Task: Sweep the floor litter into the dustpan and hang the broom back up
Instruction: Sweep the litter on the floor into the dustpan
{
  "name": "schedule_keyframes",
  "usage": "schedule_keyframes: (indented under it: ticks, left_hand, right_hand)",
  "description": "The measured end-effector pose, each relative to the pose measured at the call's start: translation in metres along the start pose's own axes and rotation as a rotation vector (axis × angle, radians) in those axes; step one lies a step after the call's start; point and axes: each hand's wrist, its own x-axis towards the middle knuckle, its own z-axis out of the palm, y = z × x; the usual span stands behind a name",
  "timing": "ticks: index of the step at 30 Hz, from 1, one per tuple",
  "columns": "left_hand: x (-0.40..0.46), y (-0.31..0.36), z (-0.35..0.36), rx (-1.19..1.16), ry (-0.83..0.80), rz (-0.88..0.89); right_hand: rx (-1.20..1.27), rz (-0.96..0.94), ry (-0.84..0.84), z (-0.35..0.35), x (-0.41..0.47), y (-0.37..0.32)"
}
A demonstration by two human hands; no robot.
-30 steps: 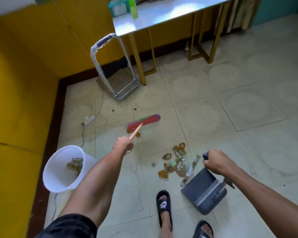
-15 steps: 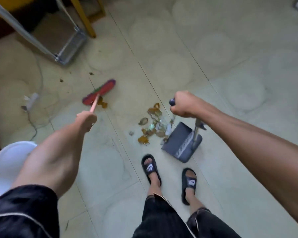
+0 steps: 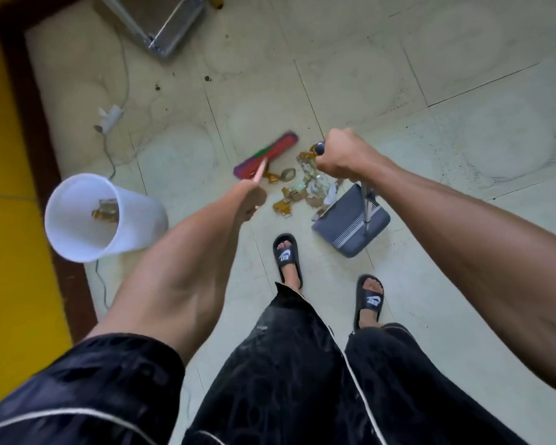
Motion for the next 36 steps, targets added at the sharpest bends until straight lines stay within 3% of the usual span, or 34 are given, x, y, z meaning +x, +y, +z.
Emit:
schedule_keyframes:
  ticks: [3, 7, 14, 21, 31, 36]
  left_hand:
    - [-0.031, -0.007, 0.068, 0.021, -0.095, 0.024]
    - [-0.057, -0.008, 0.109, -0.001, -0.067, 0.045]
    - [-0.061, -0.021, 0.093, 0.033, 0.058, 0.094]
    - [-0.050, 0.011, 0.090, 0.027, 0.131, 0.138]
    - [-0.070, 0.017, 0.152, 0.016, -0.197, 0.083]
    - [-0.085, -0.007, 0.128, 0.060, -0.094, 0.149]
  right_hand:
    - [0.045, -0.035, -0.020, 0.002, -0.029, 0.023]
    - [0.067, -0.020, -0.060, 0.003, -0.063, 0.050]
    - [0.119, 0.034, -0.066, -0.006, -0.090, 0.095]
    - [0.140, 0.080, -0.006, -0.003, -0.095, 0.115]
    - [0.202, 0.052, -0.034, 0.019, -0.091, 0.097]
    - [0.199, 0.053, -0.085, 0.015, -0.106, 0.096]
